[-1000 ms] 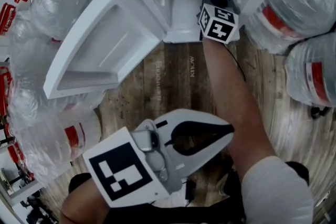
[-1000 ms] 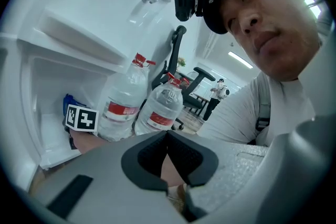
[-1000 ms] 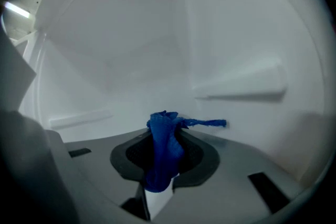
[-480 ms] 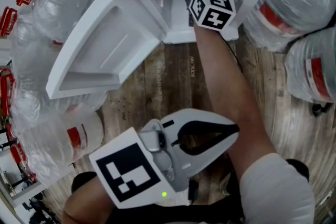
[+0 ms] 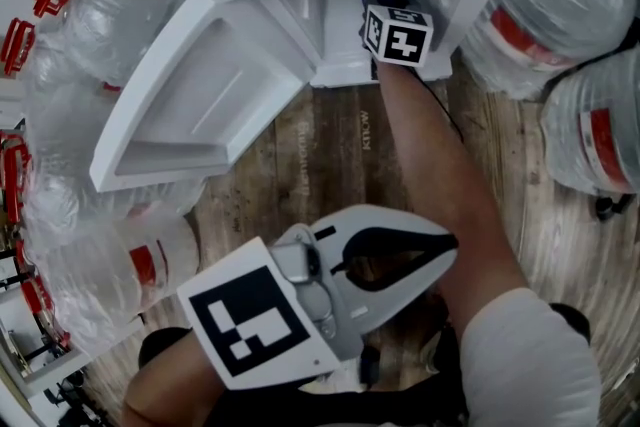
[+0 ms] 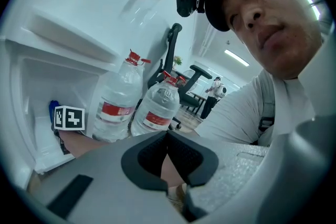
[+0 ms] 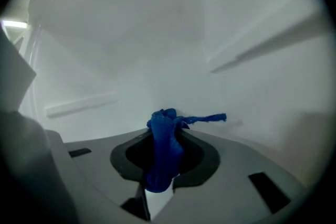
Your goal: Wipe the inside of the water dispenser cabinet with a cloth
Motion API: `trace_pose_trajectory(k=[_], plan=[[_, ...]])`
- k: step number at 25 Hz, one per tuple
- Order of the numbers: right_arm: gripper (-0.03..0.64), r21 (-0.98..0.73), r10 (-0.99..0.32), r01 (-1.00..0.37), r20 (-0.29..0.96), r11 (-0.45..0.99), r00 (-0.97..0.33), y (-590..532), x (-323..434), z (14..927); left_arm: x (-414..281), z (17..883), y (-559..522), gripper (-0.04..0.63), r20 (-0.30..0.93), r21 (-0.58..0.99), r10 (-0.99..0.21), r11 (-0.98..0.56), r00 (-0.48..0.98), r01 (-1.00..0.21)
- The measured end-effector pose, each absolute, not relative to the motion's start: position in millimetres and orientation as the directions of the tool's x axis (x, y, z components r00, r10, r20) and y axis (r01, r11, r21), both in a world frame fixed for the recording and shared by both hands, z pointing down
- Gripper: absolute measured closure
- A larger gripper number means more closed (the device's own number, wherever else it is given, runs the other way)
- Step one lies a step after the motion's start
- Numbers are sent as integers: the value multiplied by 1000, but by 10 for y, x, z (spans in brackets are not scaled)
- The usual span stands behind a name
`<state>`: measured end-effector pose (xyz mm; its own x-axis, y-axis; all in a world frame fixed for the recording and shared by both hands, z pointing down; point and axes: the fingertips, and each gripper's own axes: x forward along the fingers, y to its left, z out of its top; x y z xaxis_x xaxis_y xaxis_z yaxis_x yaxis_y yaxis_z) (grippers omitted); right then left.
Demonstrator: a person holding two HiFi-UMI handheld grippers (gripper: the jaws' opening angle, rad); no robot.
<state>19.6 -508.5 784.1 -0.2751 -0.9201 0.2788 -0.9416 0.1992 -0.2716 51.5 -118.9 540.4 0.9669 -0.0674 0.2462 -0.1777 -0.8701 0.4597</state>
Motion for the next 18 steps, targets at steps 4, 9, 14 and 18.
trace_pose_trajectory(k=[4,9,14,18], plan=[[538,-242,-924,-943,252,227,-287,-5005,177,7737,520,5415,-1184,597,250,467,-63,-866,966,-177],[538,-180,-946,-933,32,313,-324,-4943,-11,6875,525,5402,-1192,597,244,464,-62,-869,968,-172],[540,-137,-923,-914,-108,382,-369,-4975,-217,6302,522,5414,-1193,597,253,469,-62,-865,966,-178],[540,-147,-924,-912,-51,382,-379,-5093,-244,6521,504,5415,-1180,597,256,472,-67,-862,964,-185]])
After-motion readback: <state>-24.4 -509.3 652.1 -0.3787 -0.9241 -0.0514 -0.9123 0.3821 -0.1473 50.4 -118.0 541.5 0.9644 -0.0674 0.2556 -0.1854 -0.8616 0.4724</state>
